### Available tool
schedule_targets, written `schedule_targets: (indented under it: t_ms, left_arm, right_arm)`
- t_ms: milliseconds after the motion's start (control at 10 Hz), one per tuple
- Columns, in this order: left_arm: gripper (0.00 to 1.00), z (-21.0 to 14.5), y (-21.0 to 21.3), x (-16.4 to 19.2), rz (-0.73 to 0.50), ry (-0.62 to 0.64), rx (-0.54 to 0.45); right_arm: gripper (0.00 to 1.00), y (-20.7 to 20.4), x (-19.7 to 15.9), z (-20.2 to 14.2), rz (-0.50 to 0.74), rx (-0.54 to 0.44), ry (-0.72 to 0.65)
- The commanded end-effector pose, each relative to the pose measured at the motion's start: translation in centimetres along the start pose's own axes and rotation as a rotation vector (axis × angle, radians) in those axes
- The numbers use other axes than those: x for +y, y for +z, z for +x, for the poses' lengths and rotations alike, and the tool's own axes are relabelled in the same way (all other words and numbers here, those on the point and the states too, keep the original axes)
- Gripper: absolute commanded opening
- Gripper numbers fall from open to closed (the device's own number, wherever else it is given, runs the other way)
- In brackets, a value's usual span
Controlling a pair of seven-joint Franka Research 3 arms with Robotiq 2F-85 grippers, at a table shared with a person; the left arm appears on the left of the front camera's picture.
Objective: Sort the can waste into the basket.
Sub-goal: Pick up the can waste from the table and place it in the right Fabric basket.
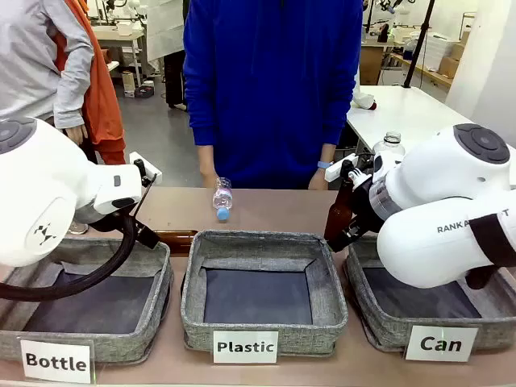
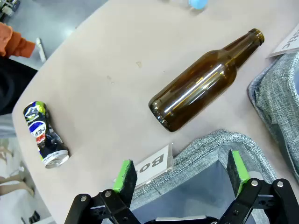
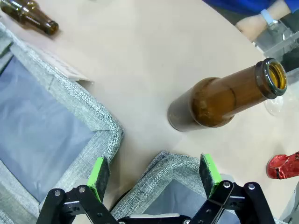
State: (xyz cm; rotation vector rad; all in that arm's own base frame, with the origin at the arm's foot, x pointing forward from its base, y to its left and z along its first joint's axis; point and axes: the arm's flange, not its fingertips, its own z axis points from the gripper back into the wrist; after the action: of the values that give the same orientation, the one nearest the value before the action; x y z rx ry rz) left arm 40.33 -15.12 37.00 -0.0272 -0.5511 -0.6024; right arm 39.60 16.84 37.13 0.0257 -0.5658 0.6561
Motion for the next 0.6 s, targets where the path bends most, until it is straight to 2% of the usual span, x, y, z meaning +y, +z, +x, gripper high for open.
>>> schedule_targets:
  t_ms: [0, 500]
  left_arm:
    - [1.00, 0.00, 0.01, 0.00, 0.000, 0.000, 0.000]
    - [1.00, 0.00, 0.01, 0.00, 0.000, 0.000, 0.000]
  right_arm:
    - [1.00, 0.00, 0.00, 0.00, 0.000, 0.000, 0.000]
    - [1.00, 0.00, 0.00, 0.00, 0.000, 0.000, 0.000]
